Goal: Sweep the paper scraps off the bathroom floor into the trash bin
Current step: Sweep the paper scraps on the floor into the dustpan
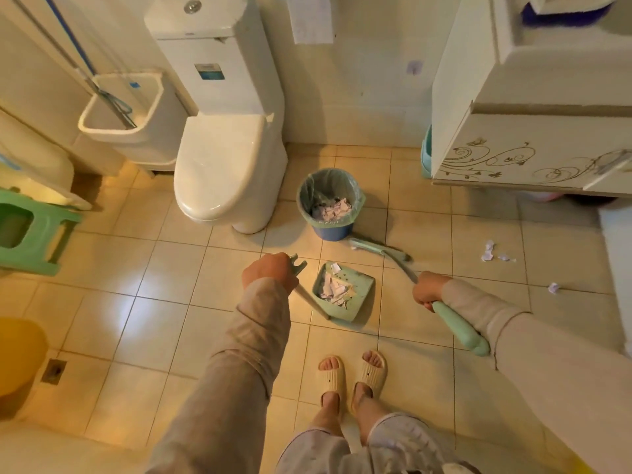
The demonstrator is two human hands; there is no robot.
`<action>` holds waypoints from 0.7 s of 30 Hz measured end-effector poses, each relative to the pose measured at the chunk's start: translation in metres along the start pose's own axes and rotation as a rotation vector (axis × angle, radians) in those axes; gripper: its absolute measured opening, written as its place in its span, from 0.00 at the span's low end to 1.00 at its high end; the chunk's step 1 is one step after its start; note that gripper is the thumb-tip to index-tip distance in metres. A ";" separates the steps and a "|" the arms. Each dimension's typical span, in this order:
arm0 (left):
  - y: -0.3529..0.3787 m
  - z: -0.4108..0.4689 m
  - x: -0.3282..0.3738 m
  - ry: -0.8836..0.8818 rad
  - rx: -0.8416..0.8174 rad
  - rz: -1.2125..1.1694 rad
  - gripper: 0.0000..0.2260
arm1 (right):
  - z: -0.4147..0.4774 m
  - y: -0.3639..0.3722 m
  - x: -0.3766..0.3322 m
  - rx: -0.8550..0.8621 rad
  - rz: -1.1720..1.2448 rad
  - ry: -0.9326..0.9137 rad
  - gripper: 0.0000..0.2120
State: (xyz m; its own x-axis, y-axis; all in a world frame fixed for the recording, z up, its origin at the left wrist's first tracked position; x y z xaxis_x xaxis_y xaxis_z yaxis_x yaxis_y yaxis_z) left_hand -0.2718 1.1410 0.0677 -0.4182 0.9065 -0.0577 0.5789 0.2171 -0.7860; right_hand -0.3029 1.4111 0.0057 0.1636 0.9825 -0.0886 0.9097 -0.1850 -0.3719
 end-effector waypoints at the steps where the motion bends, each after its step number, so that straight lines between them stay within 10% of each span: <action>1: 0.000 0.000 0.002 -0.002 -0.001 -0.006 0.13 | -0.004 0.005 0.004 -0.009 -0.047 -0.007 0.14; 21: 0.004 -0.006 0.002 0.015 0.024 -0.022 0.13 | -0.037 0.012 0.046 -0.118 0.195 0.014 0.11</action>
State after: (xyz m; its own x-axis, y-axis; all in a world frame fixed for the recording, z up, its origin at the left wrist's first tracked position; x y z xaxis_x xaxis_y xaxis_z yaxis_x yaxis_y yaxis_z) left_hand -0.2661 1.1461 0.0681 -0.4199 0.9070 -0.0311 0.5527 0.2284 -0.8014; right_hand -0.2707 1.4546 0.0312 0.3450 0.9289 -0.1348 0.8987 -0.3683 -0.2381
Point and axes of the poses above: each hand's wrist, its own z-axis towards the middle knuckle, its own y-axis out of the palm, x = y × z, the point moved 7 cm from there along z, towards the middle knuckle, and after that the axes turned 5 degrees about -x, right-handed, at the moved point
